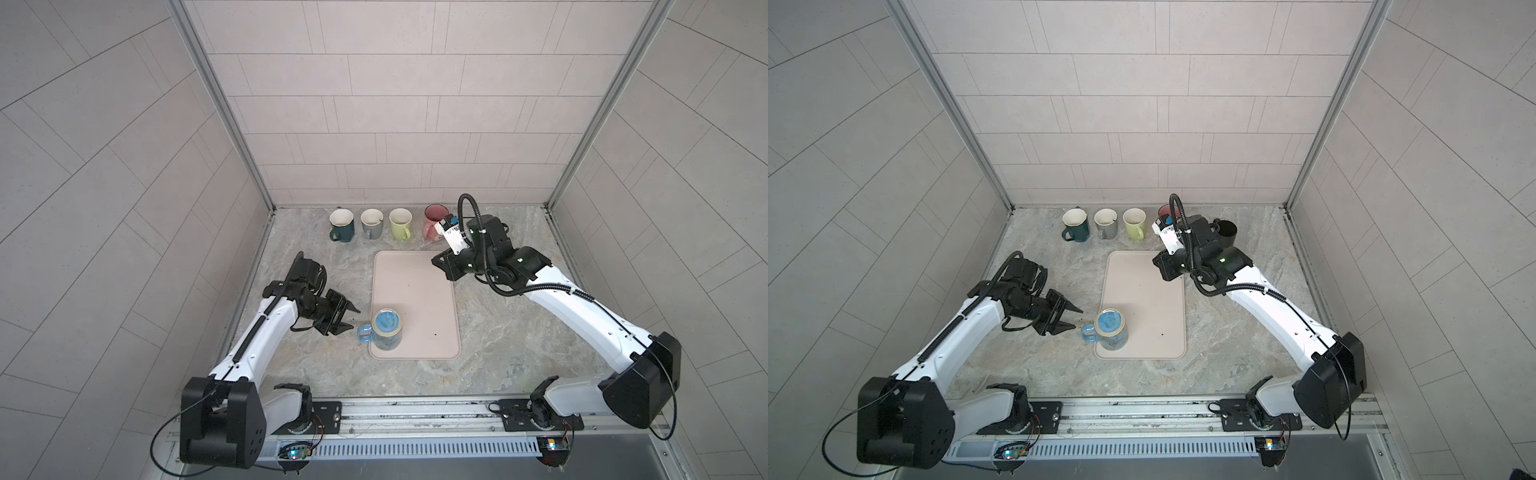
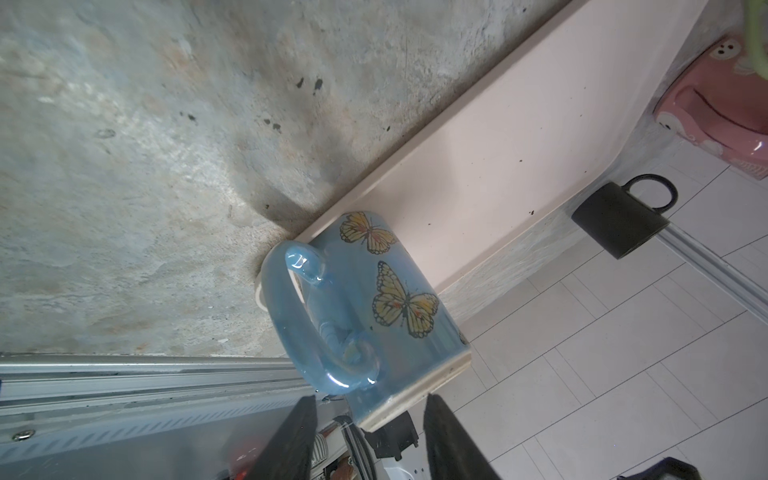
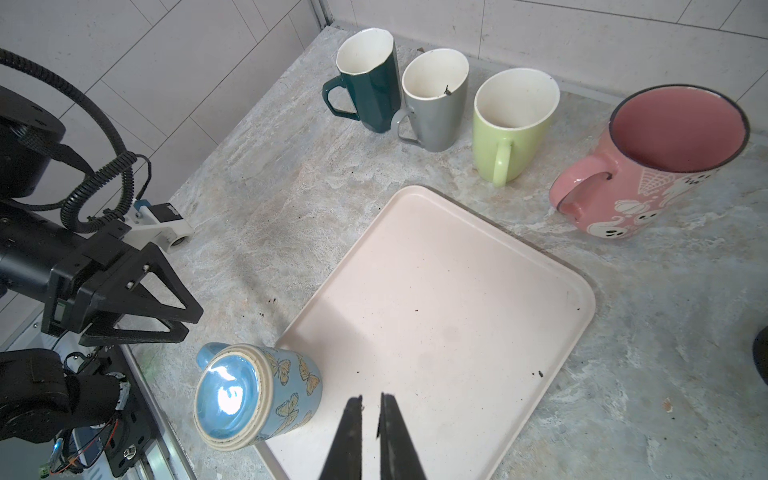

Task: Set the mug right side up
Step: 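Move the left gripper down to the blue butterfly mug lying on the tray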

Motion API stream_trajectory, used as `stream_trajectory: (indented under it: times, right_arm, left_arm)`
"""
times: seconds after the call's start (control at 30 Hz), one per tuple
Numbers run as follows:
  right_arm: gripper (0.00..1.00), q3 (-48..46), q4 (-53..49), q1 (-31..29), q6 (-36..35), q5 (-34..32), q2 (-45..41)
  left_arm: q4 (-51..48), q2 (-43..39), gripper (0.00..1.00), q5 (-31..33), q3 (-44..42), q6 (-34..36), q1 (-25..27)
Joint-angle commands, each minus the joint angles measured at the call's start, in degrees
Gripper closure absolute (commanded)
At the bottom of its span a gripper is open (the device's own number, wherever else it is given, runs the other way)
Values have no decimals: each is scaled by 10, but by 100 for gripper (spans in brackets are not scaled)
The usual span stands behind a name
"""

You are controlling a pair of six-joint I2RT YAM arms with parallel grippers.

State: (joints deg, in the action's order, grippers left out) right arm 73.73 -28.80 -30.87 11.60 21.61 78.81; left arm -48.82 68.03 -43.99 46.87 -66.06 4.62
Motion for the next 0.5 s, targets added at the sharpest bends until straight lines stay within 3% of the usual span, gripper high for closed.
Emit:
stream_trajectory:
  times: [0.0,0.47]
  right_arm:
    - [89,-7,-4,-3,-4,5,3]
    - [90,-25,30,-3,16,20,20]
  left_arm:
    - [-11,-5,51,-4,-19,-39,-3]
    - [37,-21,48,-7,-48,-104,9]
